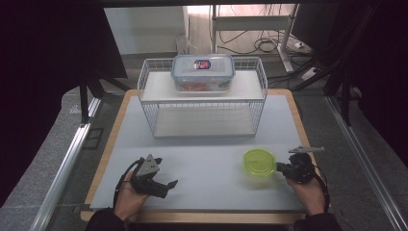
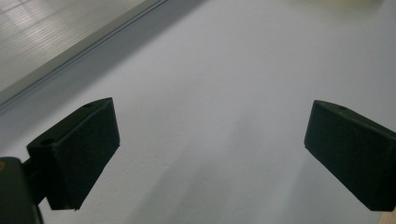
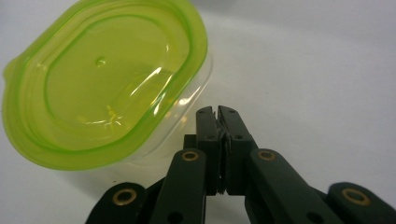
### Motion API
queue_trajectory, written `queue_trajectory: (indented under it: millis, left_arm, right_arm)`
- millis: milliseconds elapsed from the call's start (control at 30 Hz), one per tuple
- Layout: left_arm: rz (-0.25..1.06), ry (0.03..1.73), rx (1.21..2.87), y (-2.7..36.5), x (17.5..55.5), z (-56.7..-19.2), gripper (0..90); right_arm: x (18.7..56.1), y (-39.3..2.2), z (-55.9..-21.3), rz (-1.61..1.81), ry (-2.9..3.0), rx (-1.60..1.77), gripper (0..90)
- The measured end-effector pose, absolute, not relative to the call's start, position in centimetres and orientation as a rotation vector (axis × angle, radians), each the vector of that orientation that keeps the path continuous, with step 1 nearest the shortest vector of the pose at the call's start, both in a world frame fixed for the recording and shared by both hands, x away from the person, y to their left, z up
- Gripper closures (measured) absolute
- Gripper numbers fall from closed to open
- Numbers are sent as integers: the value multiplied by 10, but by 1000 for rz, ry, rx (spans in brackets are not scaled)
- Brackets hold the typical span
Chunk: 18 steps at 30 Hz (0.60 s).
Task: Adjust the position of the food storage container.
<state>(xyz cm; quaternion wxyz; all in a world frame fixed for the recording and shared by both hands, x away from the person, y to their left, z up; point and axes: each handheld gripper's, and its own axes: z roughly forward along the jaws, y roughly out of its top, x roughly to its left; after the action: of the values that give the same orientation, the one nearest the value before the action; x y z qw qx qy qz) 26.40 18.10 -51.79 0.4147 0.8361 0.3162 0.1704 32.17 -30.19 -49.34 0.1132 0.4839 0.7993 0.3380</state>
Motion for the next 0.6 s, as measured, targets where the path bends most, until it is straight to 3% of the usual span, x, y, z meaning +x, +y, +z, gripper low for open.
queue_trajectory:
  millis: [600]
  left_arm:
    - [427, 792, 2113, 179, 264, -519, 31]
  right_arm:
    - [335, -267, -508, 1034, 2456, 1385, 885]
